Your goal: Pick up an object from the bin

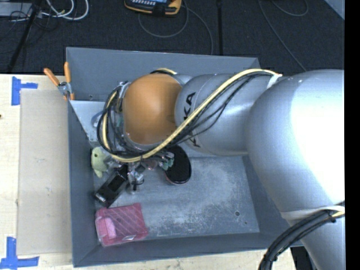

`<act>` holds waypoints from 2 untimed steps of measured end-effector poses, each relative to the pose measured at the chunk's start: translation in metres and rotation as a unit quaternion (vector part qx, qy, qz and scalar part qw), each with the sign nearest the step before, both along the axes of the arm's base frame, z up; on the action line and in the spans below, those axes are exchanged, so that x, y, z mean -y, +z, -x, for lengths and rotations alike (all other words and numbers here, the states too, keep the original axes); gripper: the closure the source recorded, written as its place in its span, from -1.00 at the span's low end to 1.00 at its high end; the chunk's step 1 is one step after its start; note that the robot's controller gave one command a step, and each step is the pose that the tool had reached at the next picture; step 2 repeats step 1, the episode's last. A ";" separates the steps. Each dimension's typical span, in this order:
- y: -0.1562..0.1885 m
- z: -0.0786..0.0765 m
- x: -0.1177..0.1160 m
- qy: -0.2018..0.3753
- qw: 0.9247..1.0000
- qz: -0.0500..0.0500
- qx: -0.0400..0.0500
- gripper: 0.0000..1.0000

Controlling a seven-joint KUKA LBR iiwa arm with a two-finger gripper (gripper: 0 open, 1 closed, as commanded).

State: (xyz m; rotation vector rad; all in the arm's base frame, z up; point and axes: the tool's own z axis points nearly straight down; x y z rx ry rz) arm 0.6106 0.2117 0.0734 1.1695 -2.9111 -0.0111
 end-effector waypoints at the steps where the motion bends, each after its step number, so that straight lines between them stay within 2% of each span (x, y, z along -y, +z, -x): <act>1: 0.018 0.002 0.001 0.000 1.000 0.002 -0.004 1.00; 2: 0.018 0.002 0.001 0.000 1.000 0.002 -0.004 1.00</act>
Offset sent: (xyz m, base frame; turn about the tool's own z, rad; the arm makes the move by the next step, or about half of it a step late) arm 0.0000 0.0001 0.0382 0.0000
